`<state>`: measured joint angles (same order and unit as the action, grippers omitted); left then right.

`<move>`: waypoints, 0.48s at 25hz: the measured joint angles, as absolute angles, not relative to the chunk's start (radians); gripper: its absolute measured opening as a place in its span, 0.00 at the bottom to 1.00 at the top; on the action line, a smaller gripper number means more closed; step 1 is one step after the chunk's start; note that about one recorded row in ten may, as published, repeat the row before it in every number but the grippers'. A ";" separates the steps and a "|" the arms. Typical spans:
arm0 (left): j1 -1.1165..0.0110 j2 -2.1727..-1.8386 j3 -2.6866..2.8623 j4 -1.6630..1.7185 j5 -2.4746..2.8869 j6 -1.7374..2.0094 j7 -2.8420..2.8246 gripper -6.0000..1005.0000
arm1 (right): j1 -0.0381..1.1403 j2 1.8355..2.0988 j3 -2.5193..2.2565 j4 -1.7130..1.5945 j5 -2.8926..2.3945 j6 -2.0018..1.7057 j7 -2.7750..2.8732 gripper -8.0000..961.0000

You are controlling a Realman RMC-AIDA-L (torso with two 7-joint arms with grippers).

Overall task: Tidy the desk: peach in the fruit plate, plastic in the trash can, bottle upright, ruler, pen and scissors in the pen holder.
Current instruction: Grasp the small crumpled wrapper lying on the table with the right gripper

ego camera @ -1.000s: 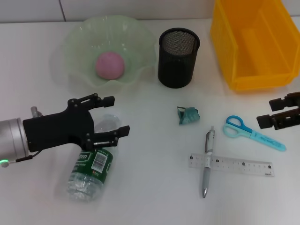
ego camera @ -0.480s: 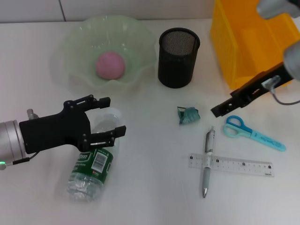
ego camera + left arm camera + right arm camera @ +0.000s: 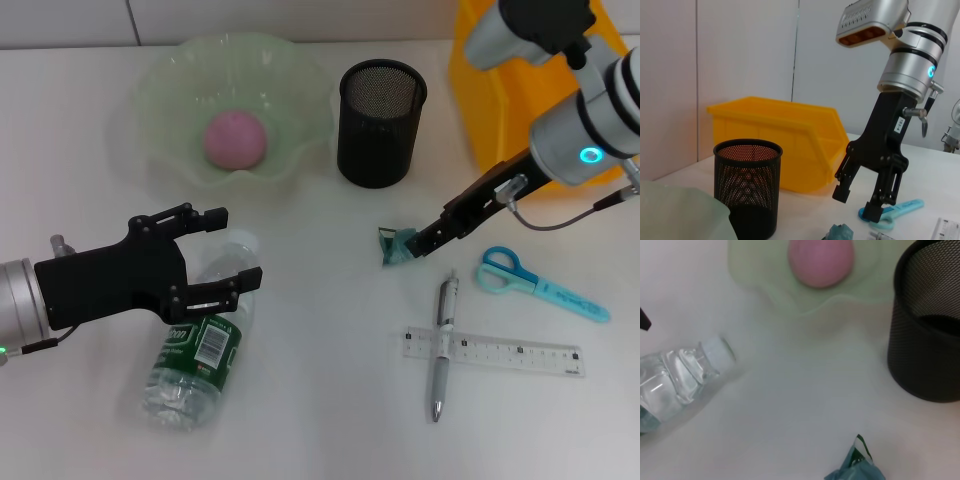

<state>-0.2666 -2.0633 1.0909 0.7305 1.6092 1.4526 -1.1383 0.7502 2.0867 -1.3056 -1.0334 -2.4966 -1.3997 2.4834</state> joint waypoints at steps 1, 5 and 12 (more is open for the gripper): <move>-0.267 -2.063 1.091 0.730 1.609 1.453 -1.138 0.84 | 0.750 2.087 -1.306 -1.033 -2.497 -1.400 2.483 0.81; -0.267 -2.062 1.091 0.730 1.609 1.453 -1.138 0.84 | 0.769 2.088 -1.355 -0.973 -2.476 -1.343 2.484 0.80; -0.267 -2.062 1.091 0.729 1.609 1.453 -1.136 0.84 | 0.784 2.088 -1.401 -0.921 -2.458 -1.287 2.484 0.78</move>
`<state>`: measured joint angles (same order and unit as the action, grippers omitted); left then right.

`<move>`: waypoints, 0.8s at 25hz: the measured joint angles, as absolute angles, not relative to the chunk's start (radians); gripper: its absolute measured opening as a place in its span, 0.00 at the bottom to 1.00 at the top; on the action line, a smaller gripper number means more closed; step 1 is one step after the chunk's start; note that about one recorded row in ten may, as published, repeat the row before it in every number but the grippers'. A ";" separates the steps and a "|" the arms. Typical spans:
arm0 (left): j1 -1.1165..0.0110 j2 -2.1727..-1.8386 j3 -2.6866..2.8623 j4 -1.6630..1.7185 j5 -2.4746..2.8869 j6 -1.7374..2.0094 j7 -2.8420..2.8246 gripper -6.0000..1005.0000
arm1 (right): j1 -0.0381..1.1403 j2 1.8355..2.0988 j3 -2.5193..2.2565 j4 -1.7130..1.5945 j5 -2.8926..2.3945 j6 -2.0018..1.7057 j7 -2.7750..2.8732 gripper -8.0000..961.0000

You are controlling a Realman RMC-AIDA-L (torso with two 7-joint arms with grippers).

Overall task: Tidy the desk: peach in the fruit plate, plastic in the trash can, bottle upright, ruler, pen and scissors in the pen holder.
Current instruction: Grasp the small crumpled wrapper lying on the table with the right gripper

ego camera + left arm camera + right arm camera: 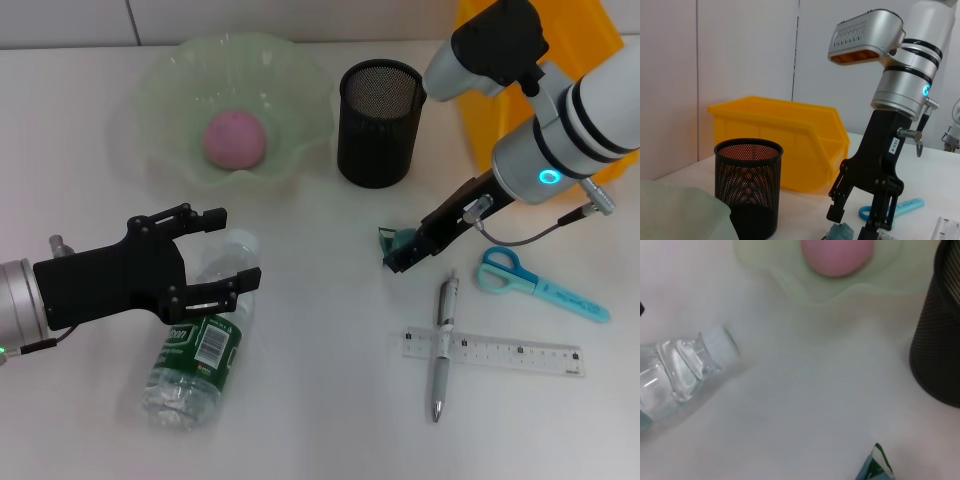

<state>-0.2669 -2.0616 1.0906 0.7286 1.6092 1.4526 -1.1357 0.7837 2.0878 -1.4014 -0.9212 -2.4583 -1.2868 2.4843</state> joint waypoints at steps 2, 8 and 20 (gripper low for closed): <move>-0.267 -2.062 1.090 0.728 1.609 1.453 -1.136 0.84 | 0.787 2.088 -1.414 -0.908 -2.456 -1.269 2.485 0.78; -0.266 -2.063 1.091 0.727 1.609 1.453 -1.134 0.84 | 0.788 2.088 -1.416 -0.881 -2.456 -1.236 2.485 0.77; -0.265 -2.063 1.089 0.718 1.609 1.445 -1.131 0.84 | 0.797 2.088 -1.417 -0.833 -2.425 -1.176 2.476 0.60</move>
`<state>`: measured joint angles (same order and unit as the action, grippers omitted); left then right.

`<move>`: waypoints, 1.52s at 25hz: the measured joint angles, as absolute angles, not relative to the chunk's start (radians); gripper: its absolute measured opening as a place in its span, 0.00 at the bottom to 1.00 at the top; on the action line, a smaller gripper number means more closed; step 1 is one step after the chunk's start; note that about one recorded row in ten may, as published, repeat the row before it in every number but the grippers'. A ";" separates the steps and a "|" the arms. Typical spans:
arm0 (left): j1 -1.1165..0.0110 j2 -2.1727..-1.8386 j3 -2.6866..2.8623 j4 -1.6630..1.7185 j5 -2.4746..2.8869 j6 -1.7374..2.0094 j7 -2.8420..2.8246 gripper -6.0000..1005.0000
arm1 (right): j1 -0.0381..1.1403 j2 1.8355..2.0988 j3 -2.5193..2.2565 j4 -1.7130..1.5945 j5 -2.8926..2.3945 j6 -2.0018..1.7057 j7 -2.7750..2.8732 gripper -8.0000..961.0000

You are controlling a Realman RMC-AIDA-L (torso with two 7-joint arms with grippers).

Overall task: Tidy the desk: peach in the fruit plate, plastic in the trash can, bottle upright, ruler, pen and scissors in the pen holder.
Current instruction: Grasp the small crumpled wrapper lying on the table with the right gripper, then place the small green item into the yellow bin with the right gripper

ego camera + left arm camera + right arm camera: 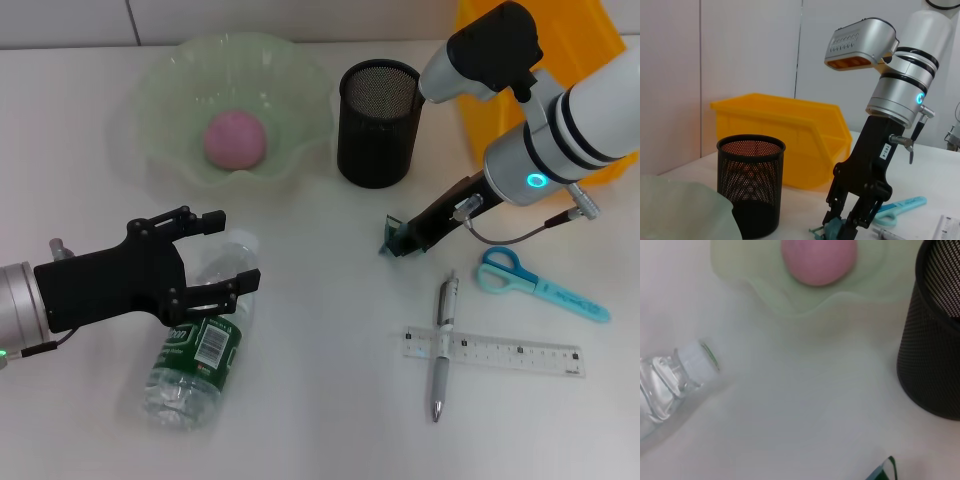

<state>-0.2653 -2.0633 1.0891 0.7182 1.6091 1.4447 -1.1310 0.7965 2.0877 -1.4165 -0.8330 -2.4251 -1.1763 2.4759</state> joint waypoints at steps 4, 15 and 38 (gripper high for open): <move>-0.265 -2.063 1.089 0.715 1.609 1.441 -1.130 0.84 | 0.801 2.088 -1.428 -0.822 -2.421 -1.173 2.472 0.52; -0.265 -2.063 1.089 0.715 1.609 1.431 -1.129 0.84 | 0.746 2.085 -1.419 -0.952 -2.420 -1.249 2.483 0.27; -0.274 -2.065 1.089 0.715 1.609 1.431 -1.129 0.84 | 0.601 2.052 -0.806 -1.302 -2.439 -1.267 2.312 0.22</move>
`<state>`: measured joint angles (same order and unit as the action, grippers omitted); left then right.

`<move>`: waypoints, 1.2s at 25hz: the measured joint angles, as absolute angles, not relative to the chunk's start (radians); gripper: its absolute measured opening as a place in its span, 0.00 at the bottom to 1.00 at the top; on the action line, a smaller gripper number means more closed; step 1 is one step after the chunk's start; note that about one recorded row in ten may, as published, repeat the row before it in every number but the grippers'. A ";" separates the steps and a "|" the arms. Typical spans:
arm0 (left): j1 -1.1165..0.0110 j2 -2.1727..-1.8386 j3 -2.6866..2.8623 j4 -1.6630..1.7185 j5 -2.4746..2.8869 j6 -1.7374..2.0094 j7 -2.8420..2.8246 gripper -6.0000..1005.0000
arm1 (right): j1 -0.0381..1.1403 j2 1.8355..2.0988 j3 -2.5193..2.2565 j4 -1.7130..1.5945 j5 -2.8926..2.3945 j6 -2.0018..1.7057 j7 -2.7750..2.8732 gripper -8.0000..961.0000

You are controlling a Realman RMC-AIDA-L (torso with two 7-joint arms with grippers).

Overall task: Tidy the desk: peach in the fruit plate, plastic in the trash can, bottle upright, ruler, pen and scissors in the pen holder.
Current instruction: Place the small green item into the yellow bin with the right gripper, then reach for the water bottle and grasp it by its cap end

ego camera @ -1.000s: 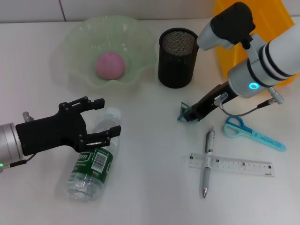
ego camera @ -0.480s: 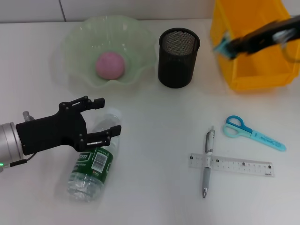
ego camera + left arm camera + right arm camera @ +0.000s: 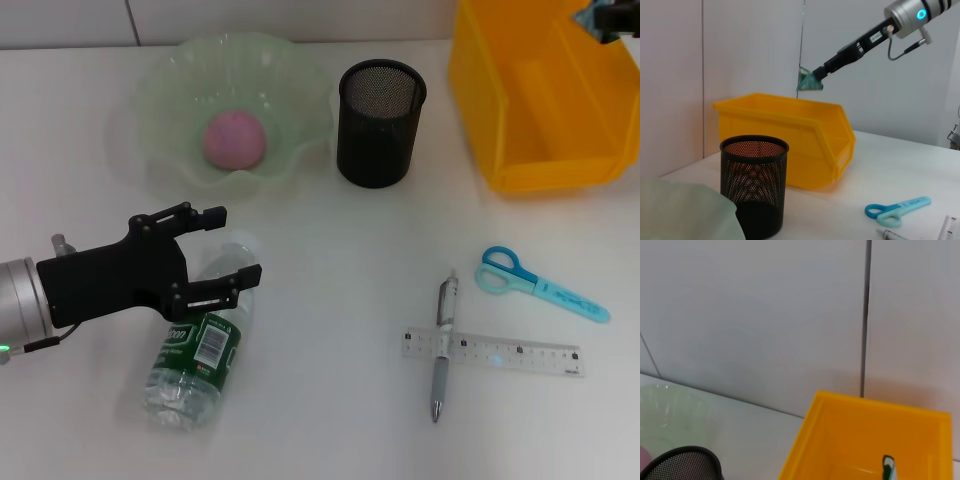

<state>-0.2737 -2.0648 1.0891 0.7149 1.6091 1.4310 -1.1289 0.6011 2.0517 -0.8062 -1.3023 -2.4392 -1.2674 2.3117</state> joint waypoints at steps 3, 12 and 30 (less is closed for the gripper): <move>-0.277 -2.065 1.089 0.715 1.609 1.431 -1.129 0.84 | 0.627 2.051 -0.810 -1.228 -2.439 -1.222 2.289 0.26; -0.279 -2.064 1.089 0.716 1.608 1.436 -1.129 0.84 | 0.647 2.055 -0.810 -1.203 -2.439 -1.223 2.281 0.57; -0.280 -2.068 1.054 0.756 1.583 1.530 -1.211 0.84 | 0.207 2.083 -0.798 -1.120 -1.652 -1.714 1.576 0.85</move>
